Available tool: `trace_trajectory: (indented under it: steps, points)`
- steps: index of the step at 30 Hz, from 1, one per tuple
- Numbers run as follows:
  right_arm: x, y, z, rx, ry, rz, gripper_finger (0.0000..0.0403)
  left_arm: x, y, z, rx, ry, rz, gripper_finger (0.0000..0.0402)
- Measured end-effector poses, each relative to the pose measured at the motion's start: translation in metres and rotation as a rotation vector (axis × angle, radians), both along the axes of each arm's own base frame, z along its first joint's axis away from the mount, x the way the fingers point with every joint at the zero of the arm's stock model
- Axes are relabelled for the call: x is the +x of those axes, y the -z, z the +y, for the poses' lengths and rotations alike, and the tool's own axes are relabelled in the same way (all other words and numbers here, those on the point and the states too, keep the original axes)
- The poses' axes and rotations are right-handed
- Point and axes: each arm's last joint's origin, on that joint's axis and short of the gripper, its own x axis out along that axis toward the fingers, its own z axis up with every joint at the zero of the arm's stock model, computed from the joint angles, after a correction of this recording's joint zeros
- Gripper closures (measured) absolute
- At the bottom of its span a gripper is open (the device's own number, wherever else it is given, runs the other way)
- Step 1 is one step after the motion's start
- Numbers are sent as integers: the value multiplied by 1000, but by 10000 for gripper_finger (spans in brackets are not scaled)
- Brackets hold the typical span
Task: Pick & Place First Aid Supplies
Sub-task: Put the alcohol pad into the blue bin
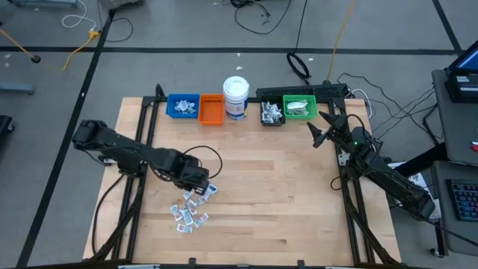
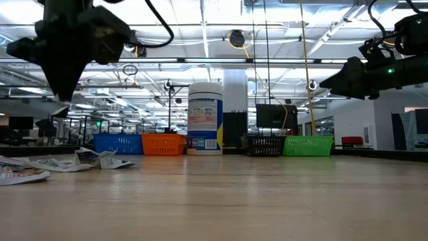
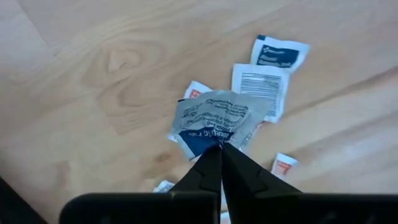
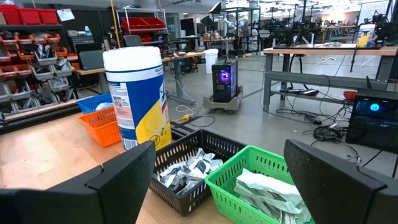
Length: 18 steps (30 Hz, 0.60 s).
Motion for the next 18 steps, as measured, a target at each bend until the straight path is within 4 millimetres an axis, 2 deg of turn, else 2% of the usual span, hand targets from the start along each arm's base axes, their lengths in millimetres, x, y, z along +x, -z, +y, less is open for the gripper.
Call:
trace_trajectory:
  steps: [3,6,13,18]
  points:
    - [0,0,0,0,0,0,50,-6,-7,7,3,3,-5,397]
    - [0,0,0,0,0,0,50,-11,-12,31,19,-17,38,397]
    - [0,0,0,0,0,0,50,-28,-19,120,34,-72,70,399]
    - [0,0,0,0,1,0,50,-55,-18,184,41,-145,58,399]
